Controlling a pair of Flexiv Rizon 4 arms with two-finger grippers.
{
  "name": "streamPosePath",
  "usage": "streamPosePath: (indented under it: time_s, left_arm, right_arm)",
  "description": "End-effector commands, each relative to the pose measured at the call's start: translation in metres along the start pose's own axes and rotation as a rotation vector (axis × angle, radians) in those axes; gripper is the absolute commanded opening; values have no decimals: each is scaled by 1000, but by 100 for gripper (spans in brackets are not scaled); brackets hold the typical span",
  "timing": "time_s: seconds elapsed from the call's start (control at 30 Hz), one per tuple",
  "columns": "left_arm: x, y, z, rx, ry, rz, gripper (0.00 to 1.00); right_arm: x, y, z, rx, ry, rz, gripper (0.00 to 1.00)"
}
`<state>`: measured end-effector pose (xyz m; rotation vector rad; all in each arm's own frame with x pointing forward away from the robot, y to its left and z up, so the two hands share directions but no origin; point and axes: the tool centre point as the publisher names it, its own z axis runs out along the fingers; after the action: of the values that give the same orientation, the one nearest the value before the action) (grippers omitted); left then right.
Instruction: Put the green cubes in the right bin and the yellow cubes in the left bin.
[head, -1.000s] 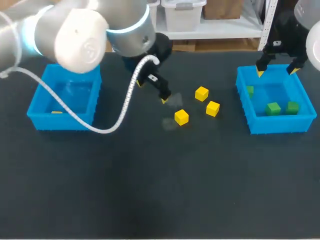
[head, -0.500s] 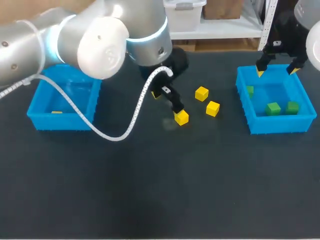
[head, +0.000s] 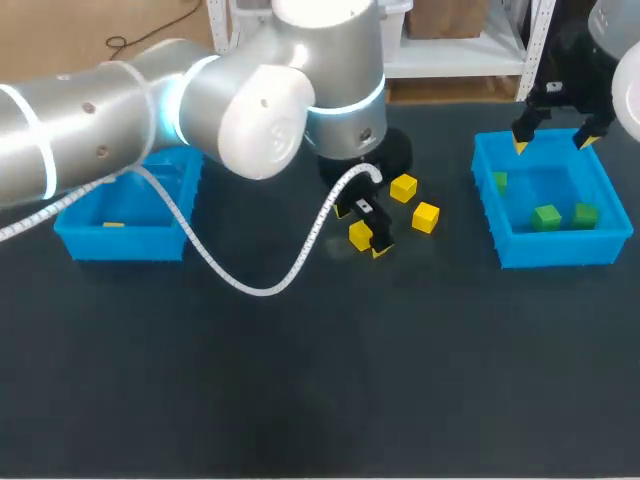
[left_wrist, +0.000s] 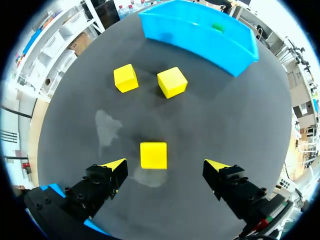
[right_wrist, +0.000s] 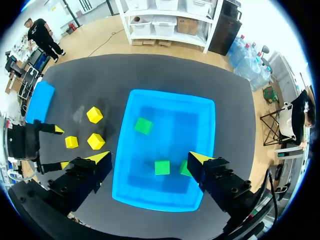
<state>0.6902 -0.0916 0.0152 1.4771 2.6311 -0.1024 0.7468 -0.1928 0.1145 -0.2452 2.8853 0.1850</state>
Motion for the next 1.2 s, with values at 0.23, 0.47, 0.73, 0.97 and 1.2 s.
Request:
streamPosePath:
  time_s: [0.23,0.47,0.73,0.97,1.2]
  left_arm:
    - [-25,15,27,-35,80,-6,100]
    - [-15,17,25,-87,152,47,0]
    - [2,31,3,-149,184,101,0]
    - [13,69,-61,-218,20,31,0]
    - [56,132,-124,-311,-124,-187,0]
  right_arm:
    - [2,0,-1,3,-6,1,100]
    - [2,0,-1,3,-6,1,100]
    - [2,0,-1,3,-6,1,100]
    - [2,0,-1,3,-6,1,100]
    - [2,0,-1,3,-6,1,100]
